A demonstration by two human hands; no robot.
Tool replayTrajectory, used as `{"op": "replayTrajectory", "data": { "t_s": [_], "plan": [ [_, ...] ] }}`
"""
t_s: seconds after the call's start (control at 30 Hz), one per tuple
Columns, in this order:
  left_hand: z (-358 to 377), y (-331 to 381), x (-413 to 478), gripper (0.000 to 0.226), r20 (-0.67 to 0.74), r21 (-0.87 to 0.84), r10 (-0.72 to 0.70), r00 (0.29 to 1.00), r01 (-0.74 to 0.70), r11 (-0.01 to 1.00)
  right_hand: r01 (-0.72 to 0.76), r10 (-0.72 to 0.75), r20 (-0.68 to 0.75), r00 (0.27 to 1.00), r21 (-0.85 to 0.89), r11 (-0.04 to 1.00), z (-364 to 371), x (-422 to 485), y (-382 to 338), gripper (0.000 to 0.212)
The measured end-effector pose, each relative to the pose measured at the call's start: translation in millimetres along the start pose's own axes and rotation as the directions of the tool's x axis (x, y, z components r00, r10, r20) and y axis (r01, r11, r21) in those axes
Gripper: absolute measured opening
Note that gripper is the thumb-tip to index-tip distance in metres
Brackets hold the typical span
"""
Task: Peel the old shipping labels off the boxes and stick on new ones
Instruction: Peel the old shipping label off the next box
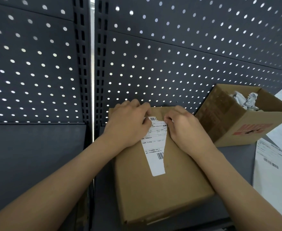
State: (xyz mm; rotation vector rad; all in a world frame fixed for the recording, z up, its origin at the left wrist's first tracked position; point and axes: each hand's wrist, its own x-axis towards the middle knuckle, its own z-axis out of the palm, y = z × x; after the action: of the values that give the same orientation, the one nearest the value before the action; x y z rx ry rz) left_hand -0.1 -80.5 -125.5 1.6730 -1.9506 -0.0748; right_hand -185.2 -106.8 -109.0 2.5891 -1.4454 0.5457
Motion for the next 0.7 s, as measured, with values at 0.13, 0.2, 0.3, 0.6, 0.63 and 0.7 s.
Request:
{"op": "replayTrajectory", "data": {
  "t_s": [0.13,0.2,0.3,0.6,0.63,0.7],
  "plan": [
    [-0.7,1.1,-0.4,0.025,0.001,0.002,-0.009,1.000,0.009,1.000,0.003,-0.002,0.012,1.000,-0.071,0.997,2.6,-0.3,-0.3,0.008],
    [-0.9,1.1,-0.7,0.025,-0.005,0.003,-0.005,1.000,0.005,1.000,0.013,-0.012,0.016,1.000,-0.073,0.997,2.7,-0.1,-0.5,0.008],
    [-1.5,1.3,-0.5,0.025,0.001,0.002,-0.004,1.000,0.004,1.000,0.027,-0.025,0.020,0.999,-0.066,0.997,2.1,0.3,-0.6,0.007],
    [-0.6,0.7,0.0,0.025,-0.004,0.001,-0.011,1.000,0.011,1.000,-0.007,0.005,0.053,0.999,0.040,0.999,-1.5,-0.2,0.5,0.011],
    [-0.4,0.5,0.0,0.025,-0.008,-0.004,-0.008,1.000,0.008,1.000,-0.024,0.021,0.045,0.999,0.080,0.996,-2.1,-2.5,0.7,0.011],
    [0.1,0.1,-0.4,0.024,-0.011,-0.020,-0.006,1.000,0.006,1.000,-0.055,0.054,0.011,0.998,0.154,0.986,-3.7,-5.4,1.7,0.012]
  ]
}}
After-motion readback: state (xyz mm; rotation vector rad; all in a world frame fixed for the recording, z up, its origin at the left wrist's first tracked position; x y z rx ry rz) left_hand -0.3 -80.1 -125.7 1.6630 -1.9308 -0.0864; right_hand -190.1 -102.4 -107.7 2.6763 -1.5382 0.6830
